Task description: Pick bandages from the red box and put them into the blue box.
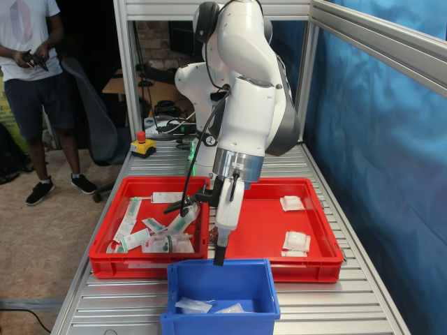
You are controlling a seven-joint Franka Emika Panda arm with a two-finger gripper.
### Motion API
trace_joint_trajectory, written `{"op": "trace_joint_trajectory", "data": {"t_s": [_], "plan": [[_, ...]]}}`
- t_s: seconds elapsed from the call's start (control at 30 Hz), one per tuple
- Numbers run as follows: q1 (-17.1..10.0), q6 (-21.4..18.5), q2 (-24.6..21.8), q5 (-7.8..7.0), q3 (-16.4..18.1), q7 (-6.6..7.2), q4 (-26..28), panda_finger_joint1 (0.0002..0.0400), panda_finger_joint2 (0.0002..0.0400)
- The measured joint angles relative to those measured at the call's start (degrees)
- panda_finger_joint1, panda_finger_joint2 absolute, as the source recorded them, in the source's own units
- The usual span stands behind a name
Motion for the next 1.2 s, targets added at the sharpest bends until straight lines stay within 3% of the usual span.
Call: {"op": "trace_joint_trajectory", "data": {"t_s": [0.07,0.1,0.23,0.27,0.4,0.43,0.8,1.2], "plan": [[0.0,0.0,0.0,0.0,0.0,0.0,0.0,0.0262,0.0262],[0.0,0.0,0.0,0.0,0.0,0.0,0.0,0.0312,0.0312],[0.0,0.0,0.0,0.0,0.0,0.0,0.0,0.0312,0.0312],[0.0,0.0,0.0,0.0,0.0,0.0,0.0,0.0362,0.0362],[0.3,0.3,0.0,0.0,0.0,0.0,0.0,0.0362,0.0362],[0.4,0.3,0.0,0.0,0.0,0.0,0.0,0.0393,0.0393],[1.7,0.5,-1.5,0.0,1.3,-0.2,0.0,0.04,0.04],[2.3,0.7,-7.7,-0.32,4.8,-1.3,-2.2,0.04,0.04]]}}
